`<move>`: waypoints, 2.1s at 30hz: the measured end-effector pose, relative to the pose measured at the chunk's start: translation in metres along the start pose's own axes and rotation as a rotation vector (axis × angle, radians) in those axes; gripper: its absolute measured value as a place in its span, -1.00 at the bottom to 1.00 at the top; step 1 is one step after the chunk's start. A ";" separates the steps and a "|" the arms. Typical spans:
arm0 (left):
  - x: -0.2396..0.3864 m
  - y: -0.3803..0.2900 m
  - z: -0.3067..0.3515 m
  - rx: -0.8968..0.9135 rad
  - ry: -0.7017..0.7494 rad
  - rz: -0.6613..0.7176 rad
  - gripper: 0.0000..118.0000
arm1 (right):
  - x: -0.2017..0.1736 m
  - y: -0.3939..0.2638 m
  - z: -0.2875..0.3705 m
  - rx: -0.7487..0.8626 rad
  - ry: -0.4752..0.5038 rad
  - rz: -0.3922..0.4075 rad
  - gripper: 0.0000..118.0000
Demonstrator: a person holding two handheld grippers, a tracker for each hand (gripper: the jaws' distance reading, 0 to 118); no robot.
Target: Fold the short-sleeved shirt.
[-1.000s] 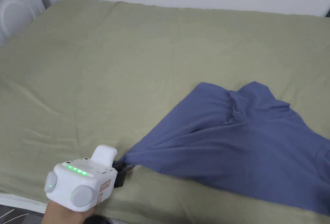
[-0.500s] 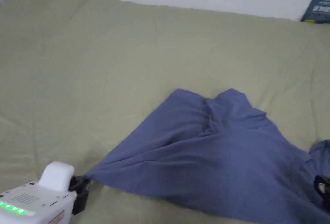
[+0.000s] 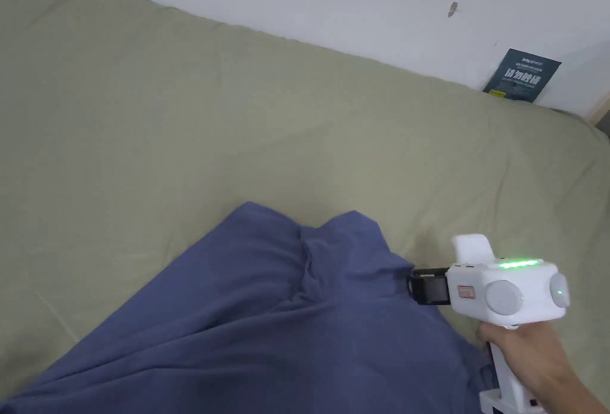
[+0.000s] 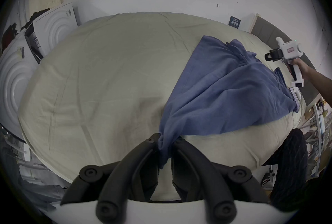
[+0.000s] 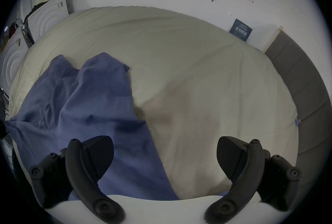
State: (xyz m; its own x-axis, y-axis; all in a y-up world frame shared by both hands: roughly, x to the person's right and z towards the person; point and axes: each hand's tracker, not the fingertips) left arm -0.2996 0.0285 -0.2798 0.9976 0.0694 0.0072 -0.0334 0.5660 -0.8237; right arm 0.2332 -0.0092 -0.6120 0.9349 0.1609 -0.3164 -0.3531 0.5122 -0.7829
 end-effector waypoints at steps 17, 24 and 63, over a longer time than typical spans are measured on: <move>-0.002 0.015 -0.007 -0.007 -0.054 0.066 -0.84 | -0.024 -0.015 0.044 0.054 0.128 -0.116 -0.95; -0.003 0.074 0.022 0.137 -0.104 0.108 -0.88 | 0.000 0.019 0.172 0.248 0.164 -0.189 -0.95; 0.012 0.440 0.084 0.664 0.109 0.153 -0.89 | 0.090 0.237 0.347 0.785 0.062 -0.378 -0.95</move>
State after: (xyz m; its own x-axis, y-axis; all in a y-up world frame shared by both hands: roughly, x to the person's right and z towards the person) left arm -0.3071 0.3471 -0.5944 0.9780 0.1250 -0.1669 -0.1698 0.9421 -0.2893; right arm 0.2466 0.4191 -0.6402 0.9727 -0.1713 -0.1564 0.1281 0.9588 -0.2536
